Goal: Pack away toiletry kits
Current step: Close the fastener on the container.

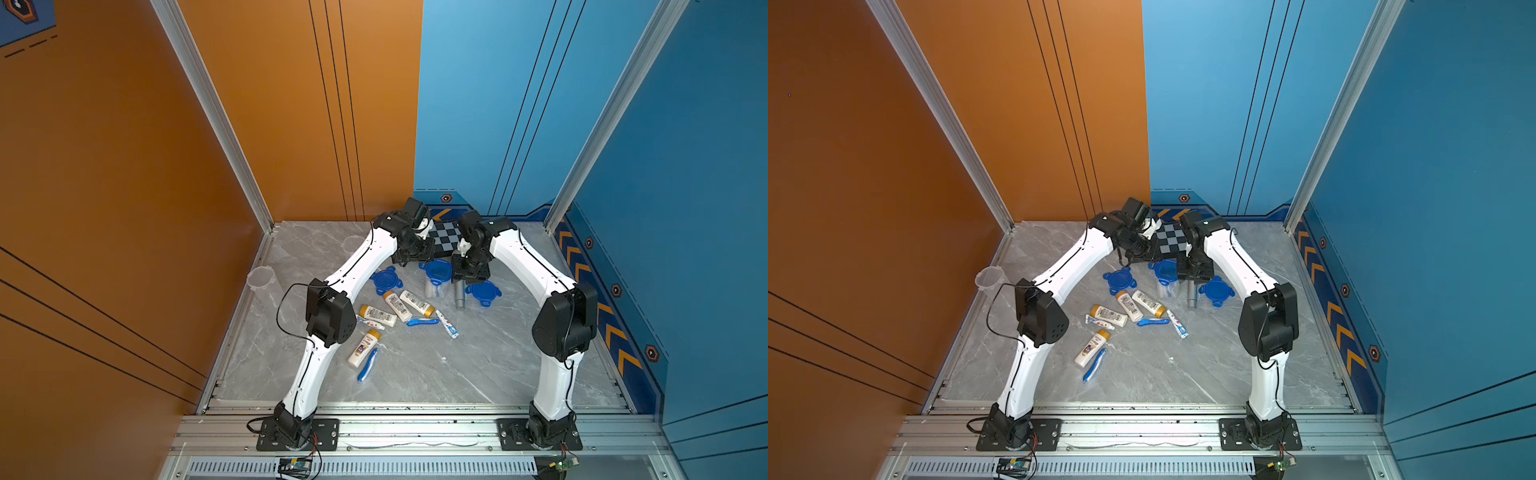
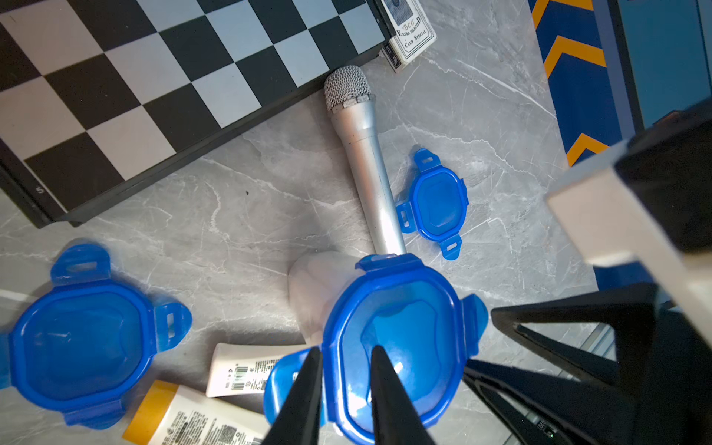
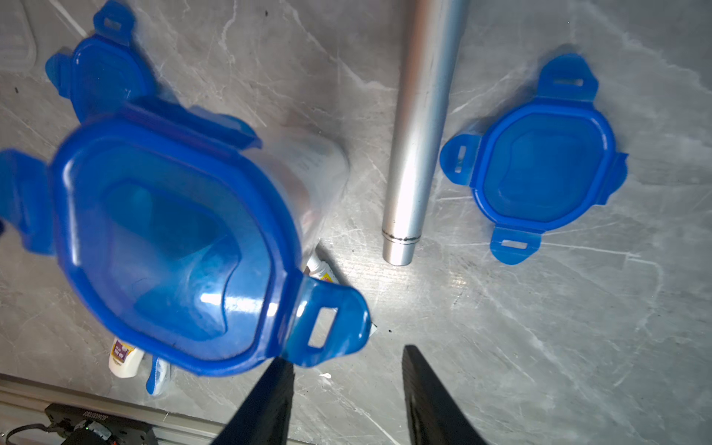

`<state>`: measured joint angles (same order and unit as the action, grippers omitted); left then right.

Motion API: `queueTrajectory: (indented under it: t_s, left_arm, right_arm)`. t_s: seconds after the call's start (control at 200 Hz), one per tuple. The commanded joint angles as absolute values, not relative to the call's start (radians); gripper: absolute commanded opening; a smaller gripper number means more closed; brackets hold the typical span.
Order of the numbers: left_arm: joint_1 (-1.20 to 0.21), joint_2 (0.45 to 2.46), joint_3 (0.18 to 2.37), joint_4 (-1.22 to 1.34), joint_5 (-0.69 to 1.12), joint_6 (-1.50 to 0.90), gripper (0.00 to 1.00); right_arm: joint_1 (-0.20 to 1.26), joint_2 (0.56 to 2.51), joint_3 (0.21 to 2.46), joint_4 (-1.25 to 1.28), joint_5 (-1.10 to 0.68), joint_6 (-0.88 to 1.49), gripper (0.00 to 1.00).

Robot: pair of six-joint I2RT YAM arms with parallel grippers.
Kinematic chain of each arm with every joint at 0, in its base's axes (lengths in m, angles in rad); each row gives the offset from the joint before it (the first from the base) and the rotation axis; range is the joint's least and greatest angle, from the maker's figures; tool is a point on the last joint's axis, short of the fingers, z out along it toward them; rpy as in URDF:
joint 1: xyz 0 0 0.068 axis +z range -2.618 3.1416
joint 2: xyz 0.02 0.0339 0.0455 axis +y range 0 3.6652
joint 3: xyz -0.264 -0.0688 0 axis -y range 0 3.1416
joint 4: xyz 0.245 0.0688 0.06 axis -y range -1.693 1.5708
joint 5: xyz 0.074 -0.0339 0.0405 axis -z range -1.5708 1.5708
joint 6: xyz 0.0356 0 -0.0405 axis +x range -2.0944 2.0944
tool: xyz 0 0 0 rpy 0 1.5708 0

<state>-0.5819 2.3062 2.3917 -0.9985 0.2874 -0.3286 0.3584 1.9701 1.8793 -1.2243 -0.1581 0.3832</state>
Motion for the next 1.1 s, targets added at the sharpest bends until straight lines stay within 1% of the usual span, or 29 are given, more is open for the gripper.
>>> queueTrajectory:
  t_s: [0.0,0.21,0.265,0.31,0.335,0.385,0.475,0.656,1.096]
  left_arm:
    - [-0.587,2.287,2.397,-0.999,0.282,-0.321,0.25]
    - [-0.595,2.268,2.363,-1.001,0.294,-0.377,0.26]
    - [-0.594,2.251,2.339,-1.001,0.302,-0.398,0.30]
    - [-0.596,2.238,2.320,-1.004,0.301,-0.414,0.39]
    - [-0.597,2.229,2.316,-1.012,0.300,-0.418,0.41]
    - [-0.602,2.229,2.327,-1.034,0.300,-0.420,0.43]
    - [-0.617,2.240,2.355,-1.063,0.294,-0.422,0.43]
    - [-0.633,2.272,2.416,-1.110,0.270,-0.414,0.41]
    - [-0.629,2.257,2.358,-1.113,0.248,-0.403,0.37]
  right_arm:
    - [0.337,1.989,1.927,-1.261,-0.124,0.355,0.48]
    - [0.337,1.978,1.947,-1.288,-0.157,0.355,0.48]
    - [0.339,1.949,1.936,-1.296,-0.167,0.362,0.48]
    - [0.340,1.924,1.924,-1.298,-0.170,0.371,0.48]
    - [0.337,1.912,1.920,-1.297,-0.173,0.375,0.48]
    - [0.334,1.906,1.920,-1.294,-0.190,0.382,0.48]
    - [0.325,1.934,1.942,-1.277,-0.222,0.392,0.48]
    - [0.328,1.987,2.000,-1.251,-0.255,0.416,0.48]
    - [0.303,2.003,1.939,-1.172,-0.320,0.447,0.46]
